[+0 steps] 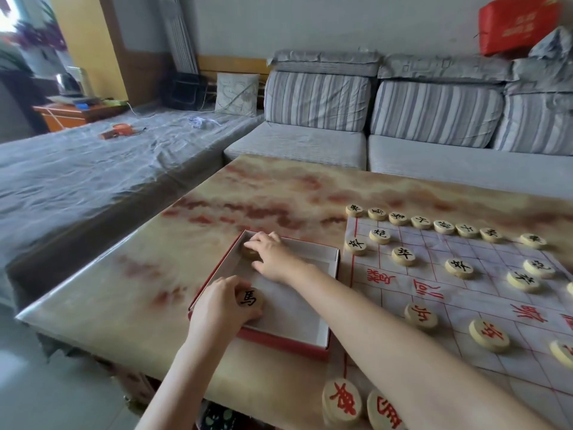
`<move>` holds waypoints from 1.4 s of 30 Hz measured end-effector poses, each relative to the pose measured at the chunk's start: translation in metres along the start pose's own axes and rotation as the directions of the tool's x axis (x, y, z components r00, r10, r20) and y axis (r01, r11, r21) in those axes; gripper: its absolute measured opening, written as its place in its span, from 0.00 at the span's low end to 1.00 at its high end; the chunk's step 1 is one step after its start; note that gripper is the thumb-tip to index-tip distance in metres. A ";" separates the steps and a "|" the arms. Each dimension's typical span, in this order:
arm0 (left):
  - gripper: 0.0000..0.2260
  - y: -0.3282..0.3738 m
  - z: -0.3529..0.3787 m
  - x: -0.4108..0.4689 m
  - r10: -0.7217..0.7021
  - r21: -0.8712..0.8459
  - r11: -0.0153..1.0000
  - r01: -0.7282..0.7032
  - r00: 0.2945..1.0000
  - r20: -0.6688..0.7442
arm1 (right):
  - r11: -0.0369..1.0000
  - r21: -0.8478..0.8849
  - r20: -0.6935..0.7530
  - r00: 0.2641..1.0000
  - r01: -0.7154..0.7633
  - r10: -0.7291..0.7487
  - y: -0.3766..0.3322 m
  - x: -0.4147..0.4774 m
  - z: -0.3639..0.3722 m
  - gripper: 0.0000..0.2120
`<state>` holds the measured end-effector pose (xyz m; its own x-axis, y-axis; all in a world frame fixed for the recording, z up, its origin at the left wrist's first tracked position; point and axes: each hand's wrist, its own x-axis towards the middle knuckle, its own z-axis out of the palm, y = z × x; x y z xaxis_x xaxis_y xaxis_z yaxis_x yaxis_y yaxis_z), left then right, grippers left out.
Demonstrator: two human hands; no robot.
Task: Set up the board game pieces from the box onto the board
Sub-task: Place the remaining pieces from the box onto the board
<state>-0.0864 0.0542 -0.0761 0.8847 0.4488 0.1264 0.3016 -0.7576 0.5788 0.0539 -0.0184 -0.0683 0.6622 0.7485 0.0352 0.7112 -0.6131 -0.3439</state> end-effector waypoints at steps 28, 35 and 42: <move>0.24 0.000 -0.001 -0.003 -0.031 0.016 0.999 0.030 0.999 0.026 | 0.982 0.176 0.047 0.997 -0.074 0.067 0.028 -0.067 -0.014 0.27; 0.21 0.008 -0.004 -0.004 -0.052 -0.079 0.995 0.054 0.998 0.029 | 0.907 0.413 -0.096 0.986 -0.082 0.133 0.024 -0.083 -0.026 0.27; 0.21 0.038 -0.001 -0.011 0.034 -0.215 0.976 -0.028 0.999 0.027 | 0.867 0.491 -0.180 0.964 -0.082 0.193 0.042 -0.136 -0.062 0.27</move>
<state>-0.0848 0.0209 -0.0541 0.9036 0.4100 0.1246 0.1935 -0.6497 0.7351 0.0080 -0.1613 -0.0297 0.8186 0.5579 0.1368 0.4470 -0.4690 -0.7618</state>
